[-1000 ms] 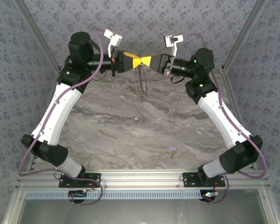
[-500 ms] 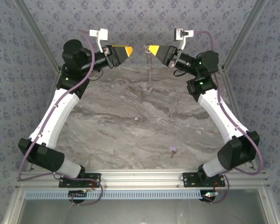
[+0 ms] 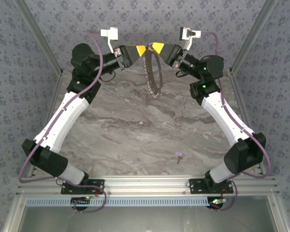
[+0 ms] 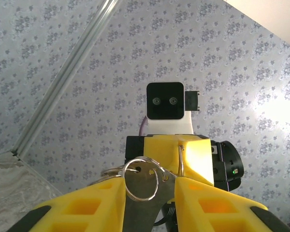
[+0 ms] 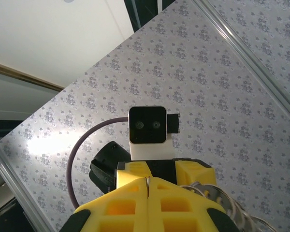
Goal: Put the keys on the keyring
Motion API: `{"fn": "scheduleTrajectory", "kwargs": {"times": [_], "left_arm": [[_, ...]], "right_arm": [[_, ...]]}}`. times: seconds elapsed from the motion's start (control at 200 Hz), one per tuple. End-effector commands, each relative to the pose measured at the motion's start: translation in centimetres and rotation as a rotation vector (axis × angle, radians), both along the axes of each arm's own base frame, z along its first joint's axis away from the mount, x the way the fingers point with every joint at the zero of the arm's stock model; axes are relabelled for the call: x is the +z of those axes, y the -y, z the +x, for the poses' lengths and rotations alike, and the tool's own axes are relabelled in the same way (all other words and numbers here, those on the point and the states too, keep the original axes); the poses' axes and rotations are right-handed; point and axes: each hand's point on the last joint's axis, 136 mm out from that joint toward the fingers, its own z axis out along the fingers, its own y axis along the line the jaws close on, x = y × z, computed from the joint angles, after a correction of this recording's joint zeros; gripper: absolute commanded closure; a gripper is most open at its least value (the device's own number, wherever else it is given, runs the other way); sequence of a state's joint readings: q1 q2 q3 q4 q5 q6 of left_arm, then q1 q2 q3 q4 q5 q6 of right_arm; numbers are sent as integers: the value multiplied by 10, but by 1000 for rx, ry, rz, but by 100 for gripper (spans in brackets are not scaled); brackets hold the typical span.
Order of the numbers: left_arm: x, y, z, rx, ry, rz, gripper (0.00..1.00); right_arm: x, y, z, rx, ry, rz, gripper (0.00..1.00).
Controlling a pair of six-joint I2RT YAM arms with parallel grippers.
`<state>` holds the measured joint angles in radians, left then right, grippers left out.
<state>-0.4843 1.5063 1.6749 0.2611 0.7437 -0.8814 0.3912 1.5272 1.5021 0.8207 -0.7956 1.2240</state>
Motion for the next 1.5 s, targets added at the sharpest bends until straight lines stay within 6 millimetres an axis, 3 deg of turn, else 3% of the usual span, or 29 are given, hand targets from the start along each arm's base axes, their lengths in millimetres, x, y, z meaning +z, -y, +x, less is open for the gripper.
{"fn": "scheduleTrajectory", "kwargs": {"times": [0.0, 0.67, 1.059, 1.279, 1.499], "left_arm": [[30, -2, -19, -30, 84, -49, 70], [35, 2, -29, -36, 97, -65, 69], [33, 1, -30, -27, 94, -64, 85], [33, 1, -28, -16, 91, -68, 81], [32, 3, -28, -17, 94, -69, 85]], "right_arm": [[18, 4, -11, -3, 54, 53, 100], [12, -7, -16, 23, 36, 47, 100], [8, -9, -13, 20, 23, 40, 100], [6, -13, -14, 31, 17, 32, 100], [4, -16, -14, 33, 13, 26, 100]]}}
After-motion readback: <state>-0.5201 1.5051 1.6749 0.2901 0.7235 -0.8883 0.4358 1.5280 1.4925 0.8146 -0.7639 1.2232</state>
